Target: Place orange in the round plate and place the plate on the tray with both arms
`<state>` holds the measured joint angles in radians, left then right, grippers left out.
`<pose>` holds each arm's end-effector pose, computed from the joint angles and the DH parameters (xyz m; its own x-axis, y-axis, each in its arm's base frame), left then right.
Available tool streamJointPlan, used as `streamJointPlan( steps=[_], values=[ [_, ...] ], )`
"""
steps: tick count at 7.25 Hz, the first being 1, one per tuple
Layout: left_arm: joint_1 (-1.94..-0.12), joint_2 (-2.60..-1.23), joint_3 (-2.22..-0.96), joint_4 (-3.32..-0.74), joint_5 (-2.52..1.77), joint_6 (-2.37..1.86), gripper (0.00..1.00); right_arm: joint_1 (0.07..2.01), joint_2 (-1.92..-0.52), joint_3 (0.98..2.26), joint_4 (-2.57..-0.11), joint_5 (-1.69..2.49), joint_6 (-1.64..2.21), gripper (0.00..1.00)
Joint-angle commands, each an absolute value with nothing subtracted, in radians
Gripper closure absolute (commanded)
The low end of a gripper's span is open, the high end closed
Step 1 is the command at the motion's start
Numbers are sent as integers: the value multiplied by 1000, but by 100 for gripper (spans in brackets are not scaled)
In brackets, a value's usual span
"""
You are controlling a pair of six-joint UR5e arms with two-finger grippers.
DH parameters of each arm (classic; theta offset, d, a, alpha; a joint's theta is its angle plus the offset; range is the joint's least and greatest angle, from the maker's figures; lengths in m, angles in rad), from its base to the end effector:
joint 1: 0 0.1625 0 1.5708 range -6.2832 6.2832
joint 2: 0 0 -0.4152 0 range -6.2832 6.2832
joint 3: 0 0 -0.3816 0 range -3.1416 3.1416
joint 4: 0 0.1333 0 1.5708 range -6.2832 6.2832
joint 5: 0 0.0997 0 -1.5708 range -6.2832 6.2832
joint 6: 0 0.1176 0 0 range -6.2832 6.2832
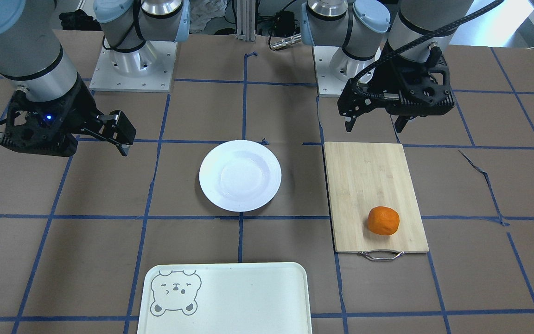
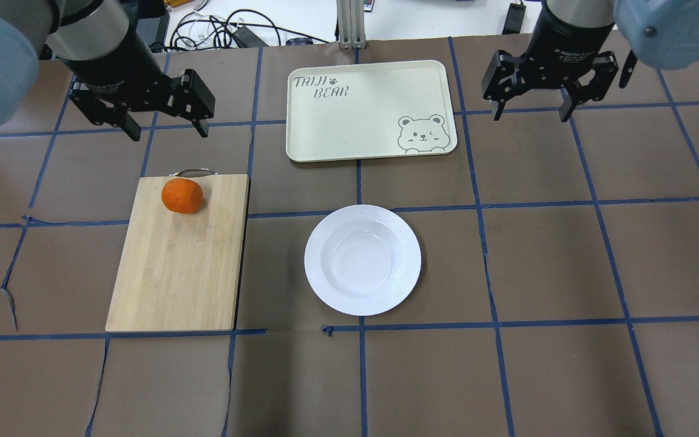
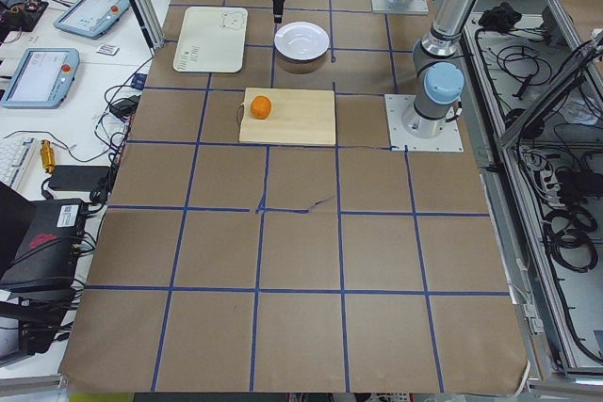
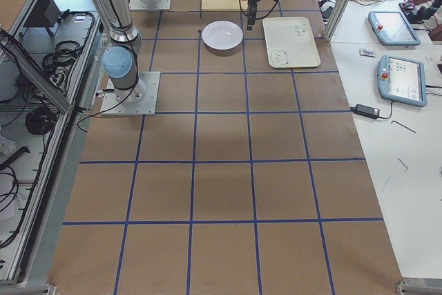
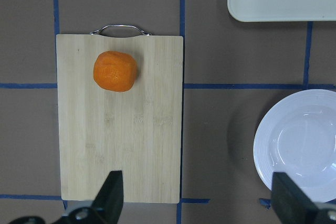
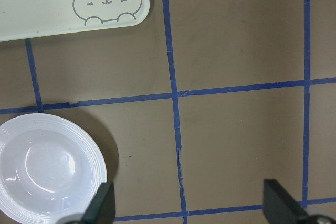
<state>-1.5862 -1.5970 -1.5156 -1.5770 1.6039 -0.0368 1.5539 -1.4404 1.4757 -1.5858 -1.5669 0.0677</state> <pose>-0.1370 -0.4926 0.4734 -0.9992 -0.0222 -0.0322 -0.0214 0.9995 -0.0240 0.1247 -0.5348 0.4411 -0.9964 0.0846 -0.0025 0.0845 0.9962 0.0205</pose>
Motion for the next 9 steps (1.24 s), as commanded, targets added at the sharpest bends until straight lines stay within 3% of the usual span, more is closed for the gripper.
streamJointPlan(
  steps=[1,6,9],
  values=[
    [-1586,-1597,-1516,-1577,1605,-35,0,1554,-1440,1474,-1586,-1566,67,0],
    [-1533,-1620,-1520,-1577,1605,-11,0,1554,-1433,1474,-1612,-1551,69,0],
    [-1453,-1730,-1652,-1402,1615,155,0,1557,-1433,1479,-1612,-1551,69,0]
  ],
)
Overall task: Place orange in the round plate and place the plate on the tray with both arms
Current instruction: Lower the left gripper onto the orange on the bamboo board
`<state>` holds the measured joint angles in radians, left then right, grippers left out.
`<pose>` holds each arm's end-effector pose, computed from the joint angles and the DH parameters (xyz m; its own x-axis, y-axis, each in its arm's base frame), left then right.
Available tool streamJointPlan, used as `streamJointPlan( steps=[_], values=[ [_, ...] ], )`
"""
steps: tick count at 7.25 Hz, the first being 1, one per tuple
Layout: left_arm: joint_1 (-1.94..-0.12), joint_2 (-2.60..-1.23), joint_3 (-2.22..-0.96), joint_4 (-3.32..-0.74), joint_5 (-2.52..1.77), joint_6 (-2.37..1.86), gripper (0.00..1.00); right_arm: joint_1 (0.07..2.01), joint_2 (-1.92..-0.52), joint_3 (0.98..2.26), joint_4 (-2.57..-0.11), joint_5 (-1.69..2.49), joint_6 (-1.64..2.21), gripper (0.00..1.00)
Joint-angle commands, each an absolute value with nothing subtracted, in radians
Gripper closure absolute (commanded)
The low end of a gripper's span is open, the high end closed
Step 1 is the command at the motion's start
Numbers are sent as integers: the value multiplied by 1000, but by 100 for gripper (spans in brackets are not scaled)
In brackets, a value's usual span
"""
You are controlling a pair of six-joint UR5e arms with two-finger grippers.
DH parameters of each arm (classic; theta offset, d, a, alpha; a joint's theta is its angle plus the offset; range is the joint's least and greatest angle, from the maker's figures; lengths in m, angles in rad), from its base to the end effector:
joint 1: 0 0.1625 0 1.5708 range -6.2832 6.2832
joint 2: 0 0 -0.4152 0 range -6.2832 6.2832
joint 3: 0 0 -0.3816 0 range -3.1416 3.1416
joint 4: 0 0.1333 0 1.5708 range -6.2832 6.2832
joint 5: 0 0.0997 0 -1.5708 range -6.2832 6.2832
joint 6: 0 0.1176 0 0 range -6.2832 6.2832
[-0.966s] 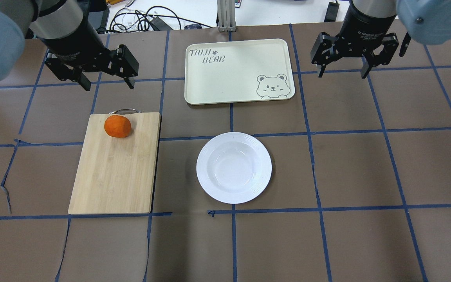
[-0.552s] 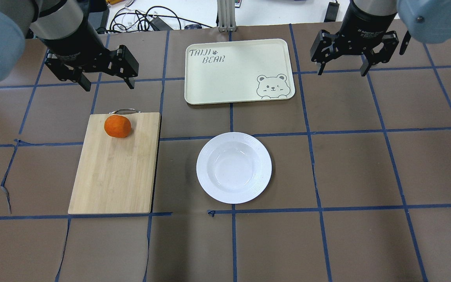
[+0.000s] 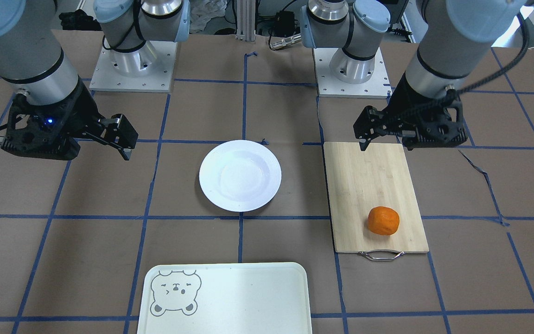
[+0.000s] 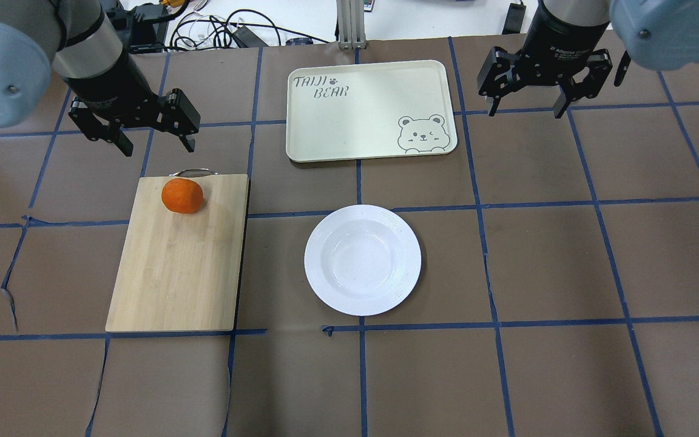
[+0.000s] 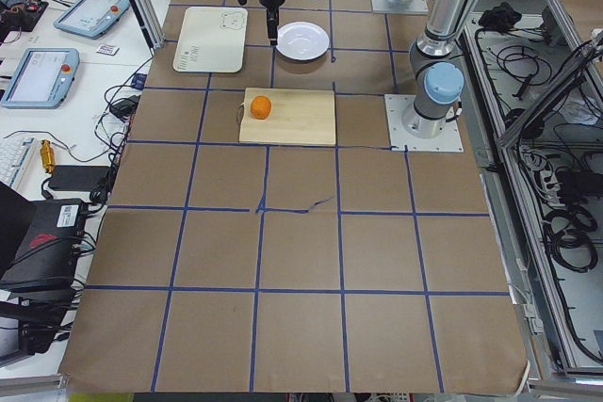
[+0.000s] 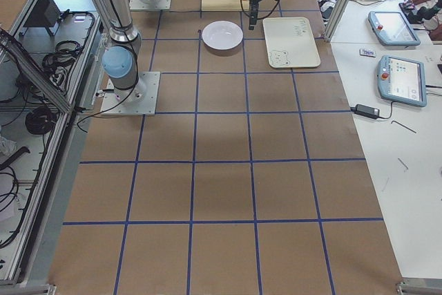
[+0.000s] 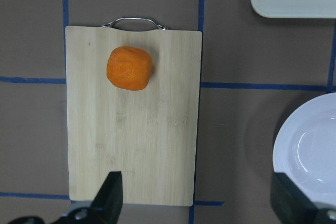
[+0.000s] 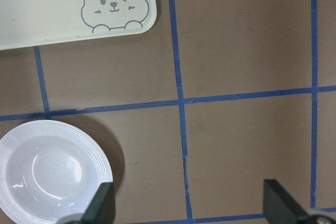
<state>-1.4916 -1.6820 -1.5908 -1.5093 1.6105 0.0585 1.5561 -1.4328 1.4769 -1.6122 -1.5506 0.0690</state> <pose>-0.0874 -0.5242 0.4010 -0.9992 -0.0180 -0.0355 -0.0205 0.9972 0.0719 0.1278 -0.5397 0.4391 -0.9963 0.0837 -0.0200 0.0836 0.9965 0.0041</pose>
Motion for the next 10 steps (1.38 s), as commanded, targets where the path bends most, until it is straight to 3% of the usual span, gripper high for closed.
streamJointPlan(
  steps=[1,5,10],
  values=[
    [-1441,-1785,-1692,-1293,1617,188,0,1557,-1433,1479,-1612,-1551,71,0],
    [-1434,-1969,-1710,-1218,1687,216,0,1559,-1430,1482,-1617,-1551,75,0],
    [-1433,-2013,-1707,-1212,1761,221,14,1559,-1414,1485,-1617,-1552,64,0]
  ],
)
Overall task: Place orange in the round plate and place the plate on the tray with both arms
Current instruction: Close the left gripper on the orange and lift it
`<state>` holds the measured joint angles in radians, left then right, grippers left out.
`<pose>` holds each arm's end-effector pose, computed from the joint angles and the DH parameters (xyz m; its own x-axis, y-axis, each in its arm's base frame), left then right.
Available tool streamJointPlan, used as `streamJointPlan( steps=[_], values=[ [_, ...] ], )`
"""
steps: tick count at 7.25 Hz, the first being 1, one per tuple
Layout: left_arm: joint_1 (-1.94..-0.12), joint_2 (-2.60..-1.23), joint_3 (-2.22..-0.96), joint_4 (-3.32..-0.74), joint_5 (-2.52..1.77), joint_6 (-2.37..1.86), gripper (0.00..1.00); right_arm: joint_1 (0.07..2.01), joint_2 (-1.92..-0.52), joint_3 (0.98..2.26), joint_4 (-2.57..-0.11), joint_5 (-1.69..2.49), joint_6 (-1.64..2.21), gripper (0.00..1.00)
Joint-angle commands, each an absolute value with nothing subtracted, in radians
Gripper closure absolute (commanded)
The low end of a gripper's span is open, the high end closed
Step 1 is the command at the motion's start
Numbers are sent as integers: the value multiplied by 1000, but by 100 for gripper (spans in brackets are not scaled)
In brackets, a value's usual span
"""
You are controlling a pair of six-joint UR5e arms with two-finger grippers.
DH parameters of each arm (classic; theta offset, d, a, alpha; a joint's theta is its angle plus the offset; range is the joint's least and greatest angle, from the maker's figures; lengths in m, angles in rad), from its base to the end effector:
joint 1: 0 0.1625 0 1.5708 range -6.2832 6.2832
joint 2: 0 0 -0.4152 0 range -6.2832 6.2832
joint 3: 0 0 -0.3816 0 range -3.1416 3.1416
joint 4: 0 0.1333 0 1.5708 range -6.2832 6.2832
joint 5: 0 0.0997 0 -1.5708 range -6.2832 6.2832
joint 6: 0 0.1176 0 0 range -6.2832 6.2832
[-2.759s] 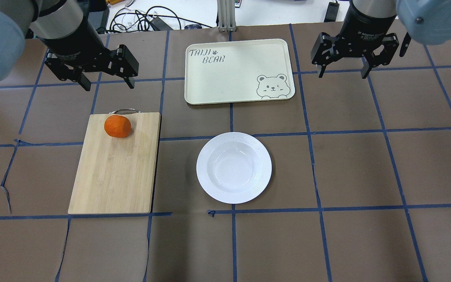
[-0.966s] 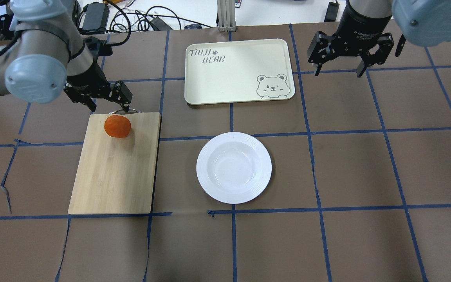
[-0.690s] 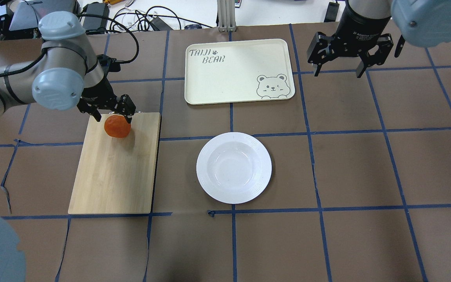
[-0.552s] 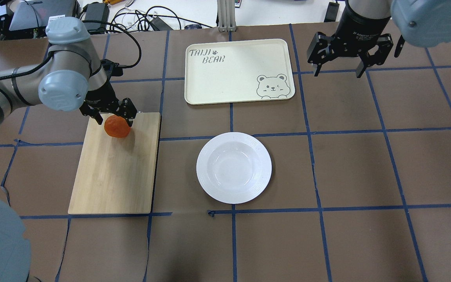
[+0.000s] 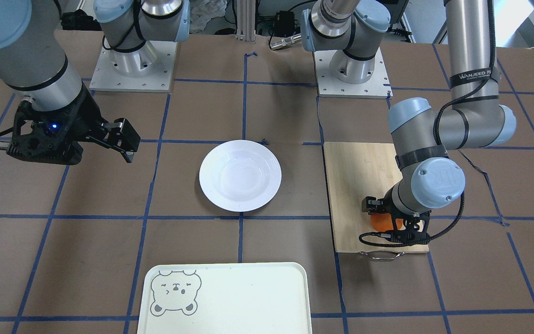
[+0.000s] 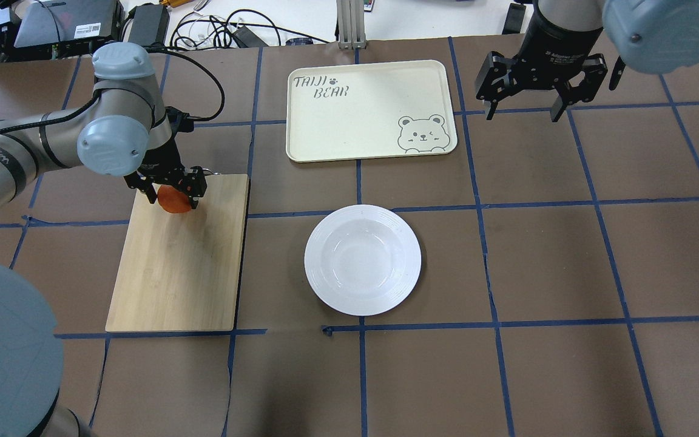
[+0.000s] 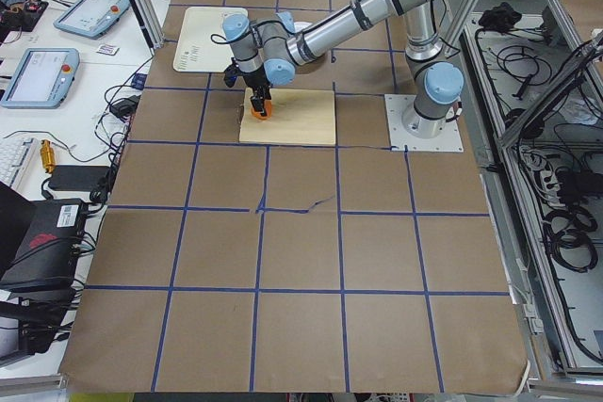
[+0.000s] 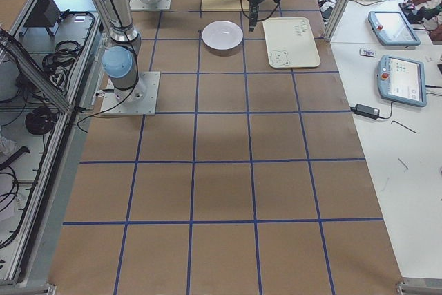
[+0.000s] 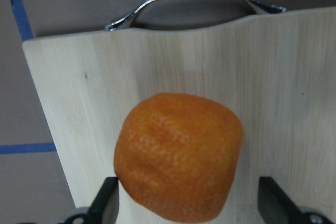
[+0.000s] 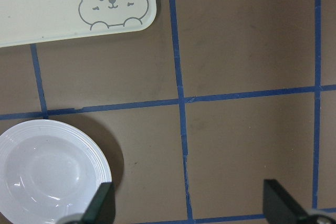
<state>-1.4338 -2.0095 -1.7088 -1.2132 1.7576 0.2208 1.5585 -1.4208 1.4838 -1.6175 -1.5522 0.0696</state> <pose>-0.0328 -0.5783 0.1958 -0.9843 0.1199 -0.1293 0.0843 0.9641 0.2518 0.1288 -0.5423 0.4298 -0.9965 0.0821 -0.0174 0.0818 0.9965 0.0176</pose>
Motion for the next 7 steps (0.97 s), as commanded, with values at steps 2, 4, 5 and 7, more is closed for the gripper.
streamJointPlan(
  steps=[2,4,5,7],
  values=[
    [-1413,-2022,-1706,-1204,1761,224,46,1554,-1401,1486,-1608,-1580,68,0],
    [-1404,-2013,-1700,-1206,1749,213,77,1551,-1401,1486,-1598,-1582,72,0],
    [-1428,-1994,-1678,-1222,1720,195,80,1552,-1399,1488,-1598,-1580,74,0],
    [-1509,-1922,-1658,-1329,1567,141,81,1554,-1397,1489,-1600,-1577,80,0]
  ],
)
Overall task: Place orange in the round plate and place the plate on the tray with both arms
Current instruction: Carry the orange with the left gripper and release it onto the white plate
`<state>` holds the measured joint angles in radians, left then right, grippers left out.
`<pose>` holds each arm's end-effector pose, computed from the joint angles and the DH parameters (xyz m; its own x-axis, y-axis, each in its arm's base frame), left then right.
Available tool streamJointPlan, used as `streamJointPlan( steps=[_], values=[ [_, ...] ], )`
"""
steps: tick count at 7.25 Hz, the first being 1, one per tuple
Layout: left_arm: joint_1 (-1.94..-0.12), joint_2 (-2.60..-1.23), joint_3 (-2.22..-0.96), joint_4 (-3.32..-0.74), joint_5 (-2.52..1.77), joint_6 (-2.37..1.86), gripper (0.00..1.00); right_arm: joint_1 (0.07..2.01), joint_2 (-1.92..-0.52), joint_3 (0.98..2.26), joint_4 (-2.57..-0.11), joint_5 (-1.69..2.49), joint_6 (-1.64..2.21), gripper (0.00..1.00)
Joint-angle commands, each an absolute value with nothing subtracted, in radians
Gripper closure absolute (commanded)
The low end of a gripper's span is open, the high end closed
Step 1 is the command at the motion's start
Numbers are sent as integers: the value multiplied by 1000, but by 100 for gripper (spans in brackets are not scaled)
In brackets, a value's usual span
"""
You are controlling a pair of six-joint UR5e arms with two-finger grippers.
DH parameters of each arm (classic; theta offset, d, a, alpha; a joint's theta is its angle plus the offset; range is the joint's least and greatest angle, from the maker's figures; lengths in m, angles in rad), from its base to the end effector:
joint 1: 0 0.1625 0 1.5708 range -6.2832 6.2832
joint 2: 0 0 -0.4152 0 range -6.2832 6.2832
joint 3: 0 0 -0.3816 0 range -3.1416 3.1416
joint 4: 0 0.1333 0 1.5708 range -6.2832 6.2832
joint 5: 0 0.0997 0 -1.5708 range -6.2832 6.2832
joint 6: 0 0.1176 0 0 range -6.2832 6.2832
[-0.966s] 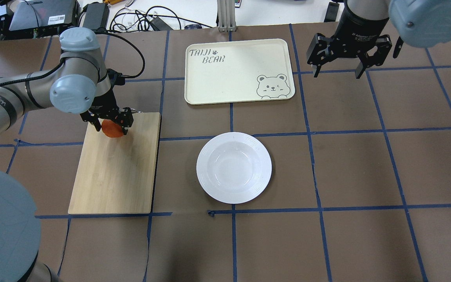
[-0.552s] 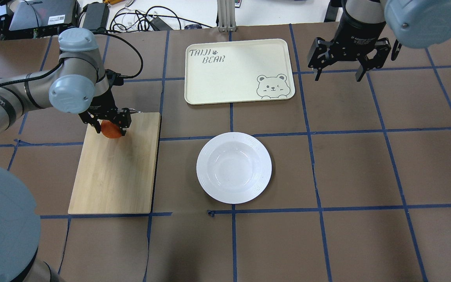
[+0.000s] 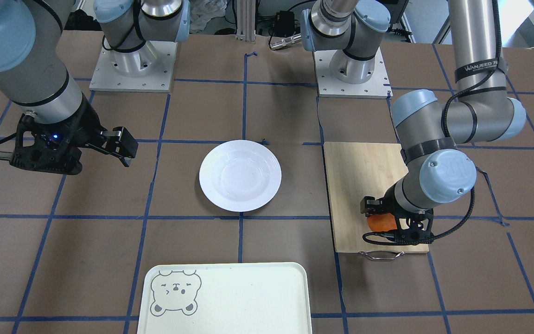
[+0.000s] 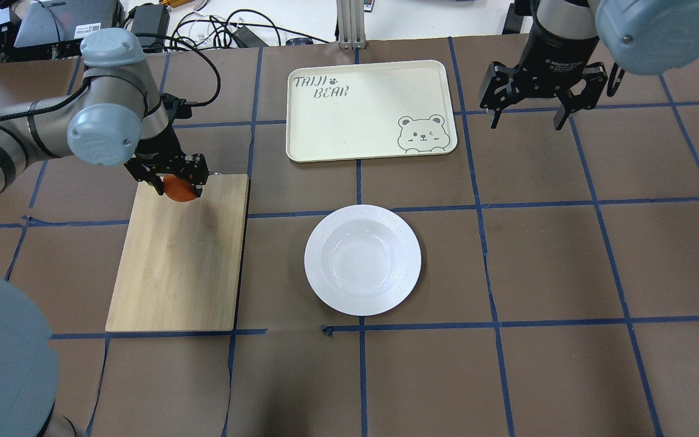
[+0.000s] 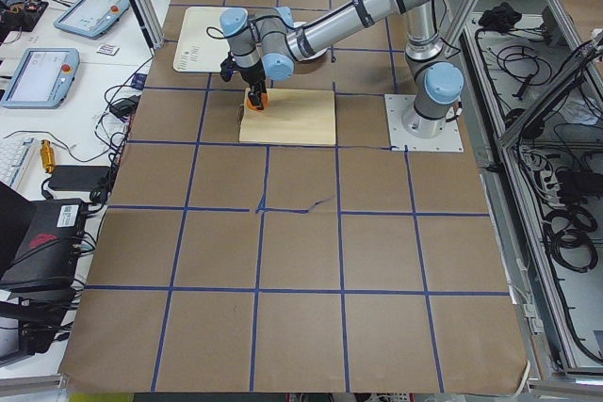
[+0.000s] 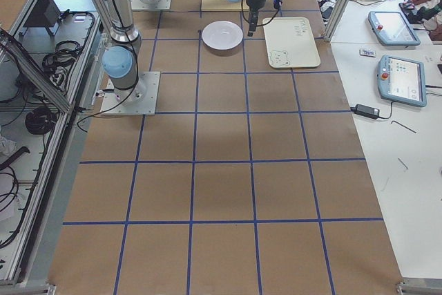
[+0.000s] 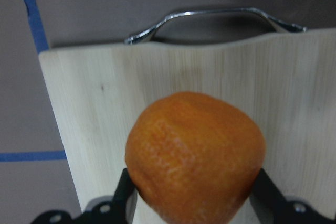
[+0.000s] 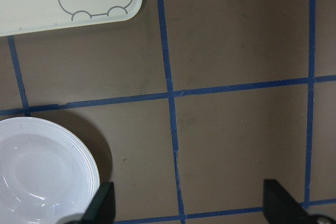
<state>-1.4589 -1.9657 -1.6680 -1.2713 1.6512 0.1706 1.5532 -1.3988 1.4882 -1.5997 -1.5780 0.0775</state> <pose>-0.0593 -0.5817 0.2313 -0.9965 0.0710 -0.0452 0.0604 0.9775 0.2020 0.1229 -0.5458 0.4141 -0.9955 0.0944 0.0119 0.0949 0.9937 0.0597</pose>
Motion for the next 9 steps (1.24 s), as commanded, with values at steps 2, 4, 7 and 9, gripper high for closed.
streamJointPlan(
  steps=[2,4,7,9],
  values=[
    [-1636,-1873,-1692,-1373,1383,95,82,1554,-1396,1511,-1615,-1577,80,0],
    [-1794,-1868,-1774,-1347,1294,21,86,1554,-1396,1511,-1615,-1577,80,0],
    [-1891,-1922,-1881,-1117,1295,-259,84,1552,-1396,1511,-1617,-1577,71,0],
    [-1891,-1931,-1881,-1108,1296,-275,1,1551,-1396,1511,-1618,-1577,68,0]
  ],
)
